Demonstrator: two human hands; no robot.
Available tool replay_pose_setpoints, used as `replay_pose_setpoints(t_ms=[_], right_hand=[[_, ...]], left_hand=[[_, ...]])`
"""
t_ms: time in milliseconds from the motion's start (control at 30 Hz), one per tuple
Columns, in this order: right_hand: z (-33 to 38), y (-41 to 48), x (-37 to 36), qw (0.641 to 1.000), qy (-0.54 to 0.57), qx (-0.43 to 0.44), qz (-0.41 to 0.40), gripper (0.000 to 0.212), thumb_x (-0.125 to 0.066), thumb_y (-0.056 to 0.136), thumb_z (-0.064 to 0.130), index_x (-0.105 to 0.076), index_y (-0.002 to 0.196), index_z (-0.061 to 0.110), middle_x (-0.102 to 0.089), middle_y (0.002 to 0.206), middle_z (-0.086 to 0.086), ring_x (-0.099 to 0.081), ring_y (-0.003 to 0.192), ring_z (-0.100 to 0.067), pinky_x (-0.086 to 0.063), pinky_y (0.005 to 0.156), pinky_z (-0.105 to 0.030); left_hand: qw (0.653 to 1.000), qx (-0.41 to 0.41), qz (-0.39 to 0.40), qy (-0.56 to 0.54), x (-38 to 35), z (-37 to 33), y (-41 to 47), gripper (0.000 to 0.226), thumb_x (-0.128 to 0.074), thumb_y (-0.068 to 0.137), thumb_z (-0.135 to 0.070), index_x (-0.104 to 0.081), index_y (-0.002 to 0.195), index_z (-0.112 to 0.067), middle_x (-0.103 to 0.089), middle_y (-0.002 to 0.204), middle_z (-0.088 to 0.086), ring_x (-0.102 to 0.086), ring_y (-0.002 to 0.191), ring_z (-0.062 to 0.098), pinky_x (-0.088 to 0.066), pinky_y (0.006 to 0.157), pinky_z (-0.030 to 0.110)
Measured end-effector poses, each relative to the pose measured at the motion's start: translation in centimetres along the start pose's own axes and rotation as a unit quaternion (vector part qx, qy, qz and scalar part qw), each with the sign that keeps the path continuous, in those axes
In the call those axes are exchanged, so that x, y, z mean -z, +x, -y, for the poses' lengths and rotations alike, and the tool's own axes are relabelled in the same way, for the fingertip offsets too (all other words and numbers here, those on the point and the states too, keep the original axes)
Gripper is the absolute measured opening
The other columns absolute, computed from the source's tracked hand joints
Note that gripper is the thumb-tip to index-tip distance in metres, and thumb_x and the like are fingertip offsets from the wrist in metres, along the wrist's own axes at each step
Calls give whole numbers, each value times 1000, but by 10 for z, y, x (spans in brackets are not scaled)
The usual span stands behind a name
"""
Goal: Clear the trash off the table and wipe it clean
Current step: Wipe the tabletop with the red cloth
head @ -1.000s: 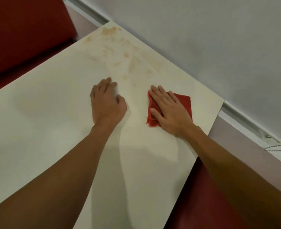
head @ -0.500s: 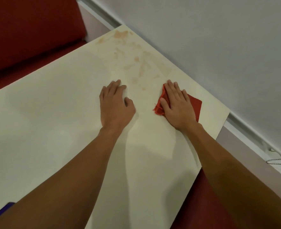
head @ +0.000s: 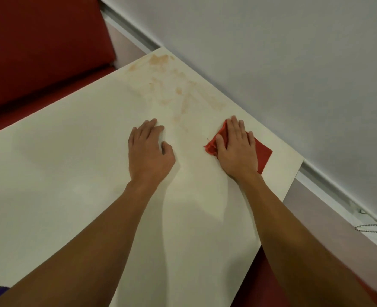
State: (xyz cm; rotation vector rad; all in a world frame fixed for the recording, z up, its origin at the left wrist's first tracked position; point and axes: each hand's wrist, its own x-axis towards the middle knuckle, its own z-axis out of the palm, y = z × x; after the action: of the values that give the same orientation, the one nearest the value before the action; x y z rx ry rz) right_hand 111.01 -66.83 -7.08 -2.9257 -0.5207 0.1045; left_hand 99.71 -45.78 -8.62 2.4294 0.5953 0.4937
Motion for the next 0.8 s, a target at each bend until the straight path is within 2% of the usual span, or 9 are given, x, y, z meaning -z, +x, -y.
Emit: replay_pose_setpoints(t_ms=[167, 233, 333, 367, 467, 533, 600, 733, 800], right_hand=[[19, 75, -1, 998, 4, -58, 4, 72, -13, 108, 51, -6, 167, 12, -1, 176, -3, 5, 162, -18, 1, 131, -47], [26, 81, 1, 1000, -2, -5, 12, 71, -12, 108, 52, -5, 167, 13, 0, 176, -3, 5, 162, -17, 0, 131, -46], [6, 59, 4, 988, -19, 149, 29, 68, -14, 110, 53, -6, 168, 19, -1, 176, 4, 4, 161, -11, -2, 132, -42], [-7, 50, 6, 984, -21, 175, 35, 67, -15, 110, 54, -6, 168, 21, -1, 176, 6, 4, 161, -9, -2, 132, -41], [-34, 54, 8, 994, -22, 105, 18, 70, -11, 109, 56, -6, 168, 19, -2, 176, 4, 3, 161, -10, -4, 132, -42], [-20, 78, 5, 999, -20, 39, 0, 72, -10, 108, 55, -6, 168, 15, -2, 176, -1, 3, 162, -15, -4, 132, -46], [2, 97, 1, 999, -22, 32, 1, 72, -11, 108, 52, -5, 167, 11, 0, 176, -4, 4, 162, -18, -2, 132, -46], [-2, 83, 4, 981, -40, 188, 20, 68, -13, 110, 50, -6, 168, 14, -1, 176, -1, 2, 162, -15, -6, 132, -44], [-21, 68, 6, 977, -36, 209, 25, 67, -16, 111, 51, -6, 168, 17, -2, 176, 2, 2, 161, -12, -7, 132, -43]], left_hand=[[999, -6, -20, 39, -2, -4, 12, 45, -53, 83, -25, -67, 124, -12, -59, 140, 4, -48, 136, 25, -31, 119, 43], [999, 6, -24, 49, -5, -7, 22, 47, -51, 81, -27, -66, 123, -13, -59, 137, 4, -48, 134, 25, -31, 118, 41], [998, 16, -25, 49, -13, -10, 38, 49, -51, 83, -27, -65, 127, -13, -57, 142, 4, -46, 138, 24, -28, 122, 43], [998, 15, -23, 54, -15, -10, 41, 49, -51, 85, -27, -64, 129, -13, -56, 144, 4, -45, 139, 24, -27, 123, 44], [996, 10, -18, 86, -19, -9, 39, 48, -51, 91, -27, -59, 136, -14, -51, 151, 3, -40, 145, 23, -23, 126, 46], [996, 10, -20, 90, -19, -10, 37, 48, -50, 93, -27, -58, 138, -14, -49, 154, 2, -38, 147, 22, -20, 127, 46], [996, 17, -26, 82, -19, -12, 38, 48, -49, 91, -27, -58, 137, -15, -49, 153, 1, -38, 147, 21, -20, 127, 45], [997, 14, -29, 77, -17, -16, 37, 47, -50, 91, -27, -59, 136, -16, -51, 152, 0, -40, 146, 20, -21, 127, 45], [997, 16, -28, 74, -17, -16, 37, 45, -51, 92, -26, -59, 135, -16, -51, 153, -1, -40, 146, 20, -21, 127, 44]])
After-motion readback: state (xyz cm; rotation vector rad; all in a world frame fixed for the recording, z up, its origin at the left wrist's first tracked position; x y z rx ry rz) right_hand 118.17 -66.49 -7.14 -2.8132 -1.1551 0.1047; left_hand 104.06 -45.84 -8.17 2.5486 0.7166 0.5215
